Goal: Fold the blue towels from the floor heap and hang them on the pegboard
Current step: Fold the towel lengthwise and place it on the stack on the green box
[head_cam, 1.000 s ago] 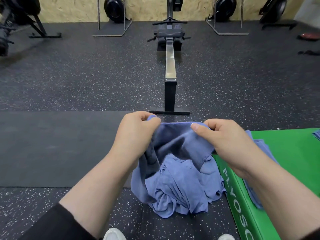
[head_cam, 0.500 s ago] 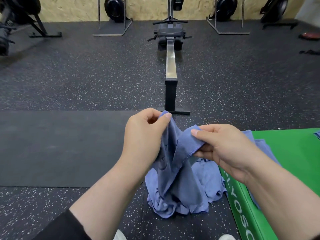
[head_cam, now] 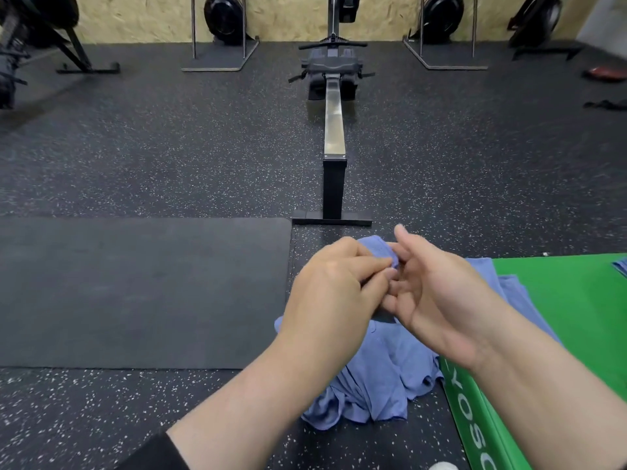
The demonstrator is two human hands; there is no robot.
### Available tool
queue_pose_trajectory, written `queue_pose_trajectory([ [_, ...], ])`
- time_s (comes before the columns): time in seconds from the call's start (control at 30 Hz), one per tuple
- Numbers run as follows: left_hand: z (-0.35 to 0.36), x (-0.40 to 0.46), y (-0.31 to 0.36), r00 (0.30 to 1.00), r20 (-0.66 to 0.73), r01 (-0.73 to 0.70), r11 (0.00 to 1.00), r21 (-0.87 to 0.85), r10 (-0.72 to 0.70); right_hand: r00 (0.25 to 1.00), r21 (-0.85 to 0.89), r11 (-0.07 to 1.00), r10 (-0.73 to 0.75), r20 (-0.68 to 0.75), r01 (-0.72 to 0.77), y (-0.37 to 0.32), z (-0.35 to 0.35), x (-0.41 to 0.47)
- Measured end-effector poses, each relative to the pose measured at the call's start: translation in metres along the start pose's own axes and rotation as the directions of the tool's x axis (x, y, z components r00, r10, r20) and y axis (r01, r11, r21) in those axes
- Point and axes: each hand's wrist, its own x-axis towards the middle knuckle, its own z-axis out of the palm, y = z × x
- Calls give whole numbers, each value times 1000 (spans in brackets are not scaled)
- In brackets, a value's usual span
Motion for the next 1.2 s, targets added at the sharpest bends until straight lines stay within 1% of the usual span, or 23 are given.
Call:
queue_pose_trajectory([
  [0.07,1,-1,0,998,26,-55,997,59,53,999,-146,989,-38,-21,34,1,-5,2],
  [0.1,0,-1,1,998,30,-55,997,54,53,998,-229,972,-64,-28,56,2,-7,3],
  [0.13,-3,1,1,1000,19,-26,999,40,25,995,-325,942,-95,-40,77,3,-9,4],
  [0.2,-14,6,-1,996,-52,72,997,32,-71,985,-532,837,-169,-32,126,3,-12,7],
  [0.23,-19,9,-3,989,-92,115,993,23,-112,980,-628,764,-199,-9,149,2,-14,8],
  [0.27,-25,13,-6,985,-99,144,989,13,-142,975,-720,673,-222,21,169,1,-15,7],
  [0.3,-32,17,-8,985,-62,162,987,17,-161,968,-807,559,-245,63,194,-1,-15,7],
  [0.33,-37,18,-10,988,15,155,987,53,-156,959,-871,435,-257,122,227,-4,-16,6],
  [0.37,-40,20,-14,985,119,112,988,108,-124,951,-910,321,-249,185,262,-6,-15,4],
  [0.4,-42,20,-18,971,224,51,985,164,-88,945,-927,237,-227,236,289,-8,-13,1],
  [0.47,-41,18,-22,921,388,-43,978,206,-41,937,-933,160,-196,291,323,-10,-9,-4],
  [0.53,-40,14,-25,881,469,-25,982,188,-68,930,-935,129,-212,299,330,-12,-9,-6],
  [0.57,-40,13,-25,873,479,1,983,182,-90,928,-936,123,-222,298,330,-13,-10,-6],
  [0.67,-42,13,-27,879,450,79,979,190,-158,927,-944,135,-275,257,302,-18,-16,-4],
  [0.73,-43,14,-28,879,444,112,981,156,-171,916,-947,142,-330,229,288,-21,-20,-3],
  [0.8,-45,14,-29,860,472,146,980,135,-193,904,-954,134,-375,203,269,-23,-24,-2],
  [0.83,-46,14,-30,846,490,154,977,149,-208,899,-954,148,-397,184,261,-24,-25,-2],
  [0.93,-49,11,-36,809,534,105,954,282,-247,874,-943,210,-468,135,258,-28,-30,-1],
  [1.0,-51,7,-43,777,558,36,904,426,-294,857,-938,238,-505,102,252,-30,-33,0],
  [1.07,-54,3,-51,751,559,-2,846,534,-351,849,-931,262,-521,85,254,-33,-36,0],
  [1.2,-64,-3,-61,734,505,27,762,647,-454,850,-927,272,-521,83,257,-33,-41,1],
])
